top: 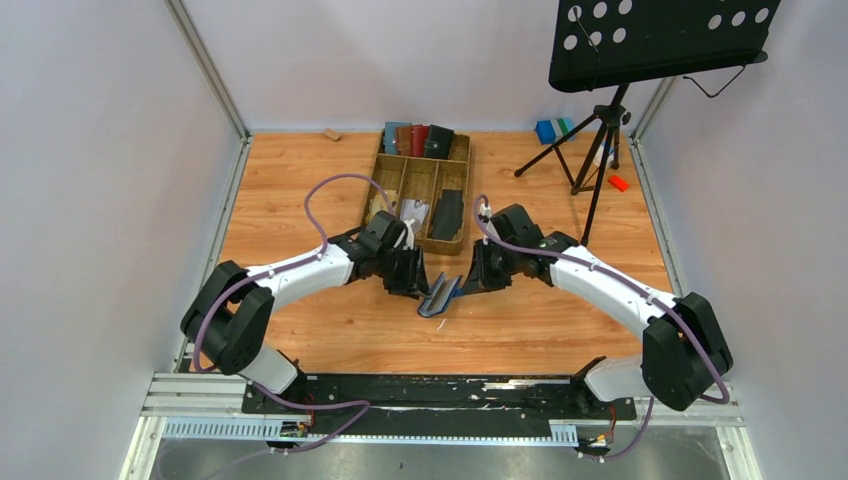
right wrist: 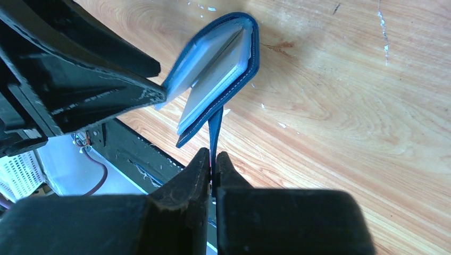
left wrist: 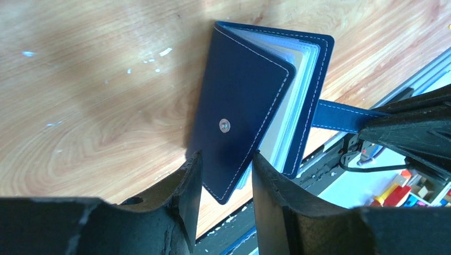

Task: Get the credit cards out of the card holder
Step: Open the card holder at the center of the board.

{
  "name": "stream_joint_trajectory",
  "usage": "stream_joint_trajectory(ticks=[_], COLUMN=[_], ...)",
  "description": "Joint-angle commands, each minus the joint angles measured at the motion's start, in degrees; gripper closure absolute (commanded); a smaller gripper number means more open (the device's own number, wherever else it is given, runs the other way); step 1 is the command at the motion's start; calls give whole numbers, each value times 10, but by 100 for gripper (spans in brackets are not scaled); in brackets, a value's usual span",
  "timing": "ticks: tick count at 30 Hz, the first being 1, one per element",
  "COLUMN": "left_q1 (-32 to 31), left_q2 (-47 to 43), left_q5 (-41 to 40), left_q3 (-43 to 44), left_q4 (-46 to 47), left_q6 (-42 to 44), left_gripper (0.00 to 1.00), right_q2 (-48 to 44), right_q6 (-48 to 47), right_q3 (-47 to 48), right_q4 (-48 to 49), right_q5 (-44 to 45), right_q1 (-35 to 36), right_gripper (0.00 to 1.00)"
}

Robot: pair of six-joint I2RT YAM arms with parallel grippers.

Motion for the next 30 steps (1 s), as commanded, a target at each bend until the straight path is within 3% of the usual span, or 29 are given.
stream_joint_trajectory(ticks=[1,5,10,15,18,21,25,30], left_q1=[16,21,21,21,21,21,21,21], left_q2=[-26,-31,-19,-15,-17,-17,-20,-20], left_q5=[-14,-11,19,77,88,91,101,119], left_q3=[-14,-18,-25,-37,-44,-47,-46,-45], left_q4=[-1,0,26,88,107,108,114,129], left_q6=[-3,-6,-13,-31,-38,-41,-44,-51], left_gripper=[56,57,65,72,97,100,100,93], right_q2=[-26,-25,-14,6,13,21,50,54], right_q6=[-9,-14,-19,-17,7,48,78,81], right_q3=[2,3,4,-13,-42,-81,-106,-104], right_q4=[4,1,-13,-2,34,109,162,169], right_q5=[-6,-8,-2,-22,-39,-71,-93,-87], right_q1=[-9,-12,-14,-15,-15,-18,-18,-18], right_gripper=[100,100,99,68,41,32,33,54])
